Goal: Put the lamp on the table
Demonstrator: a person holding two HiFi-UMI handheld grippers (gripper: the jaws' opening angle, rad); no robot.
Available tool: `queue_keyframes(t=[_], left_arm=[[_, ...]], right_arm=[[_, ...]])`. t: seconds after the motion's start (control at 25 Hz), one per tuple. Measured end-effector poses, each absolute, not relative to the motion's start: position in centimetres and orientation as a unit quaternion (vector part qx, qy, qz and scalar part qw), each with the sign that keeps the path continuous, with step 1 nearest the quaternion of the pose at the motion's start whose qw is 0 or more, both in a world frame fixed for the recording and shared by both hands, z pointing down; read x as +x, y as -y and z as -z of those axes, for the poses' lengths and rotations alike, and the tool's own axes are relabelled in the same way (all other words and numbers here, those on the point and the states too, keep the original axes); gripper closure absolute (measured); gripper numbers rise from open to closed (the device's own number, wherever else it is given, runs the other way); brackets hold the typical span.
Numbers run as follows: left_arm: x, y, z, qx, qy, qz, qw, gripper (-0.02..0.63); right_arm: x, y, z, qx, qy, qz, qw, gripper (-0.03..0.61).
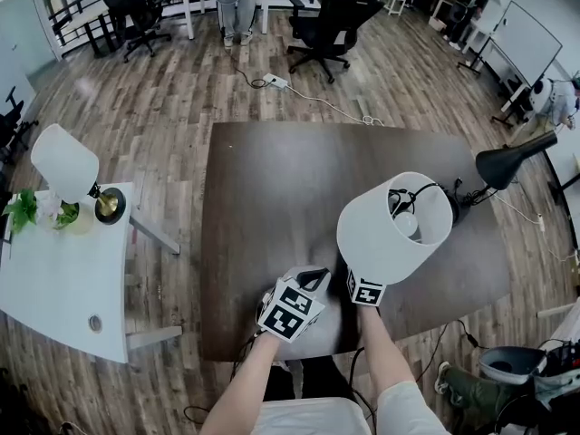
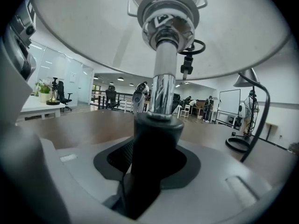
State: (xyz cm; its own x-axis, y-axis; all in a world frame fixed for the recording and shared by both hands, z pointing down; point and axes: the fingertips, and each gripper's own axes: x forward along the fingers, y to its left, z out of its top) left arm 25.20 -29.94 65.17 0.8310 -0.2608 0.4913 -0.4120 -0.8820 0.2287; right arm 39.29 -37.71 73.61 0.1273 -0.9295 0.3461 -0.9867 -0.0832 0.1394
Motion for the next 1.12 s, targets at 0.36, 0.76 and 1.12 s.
queue_keyframes(t=[0.36, 0.76, 1.12], left_arm=[[26.5, 28.0, -64.9, 0.946, 0.155, -0.242, 0.148, 0.614], [27.6, 23.6, -64.4, 0.947, 0.142, -0.241, 0.159, 0.614], [25.6, 20.1, -67.0, 0.93, 0.167, -0.295, 0.143, 0.614]], right_arm=[[39.4, 34.8, -73.7, 0.735, 0.651, -0.097, 0.165, 0.377], [39.0, 27.9, -73.6, 0.728, 0.654, -0.122, 0.167, 0.4], [37.4, 19.1, -71.1, 0.67, 0.697, -0.176, 0.185, 0.43]])
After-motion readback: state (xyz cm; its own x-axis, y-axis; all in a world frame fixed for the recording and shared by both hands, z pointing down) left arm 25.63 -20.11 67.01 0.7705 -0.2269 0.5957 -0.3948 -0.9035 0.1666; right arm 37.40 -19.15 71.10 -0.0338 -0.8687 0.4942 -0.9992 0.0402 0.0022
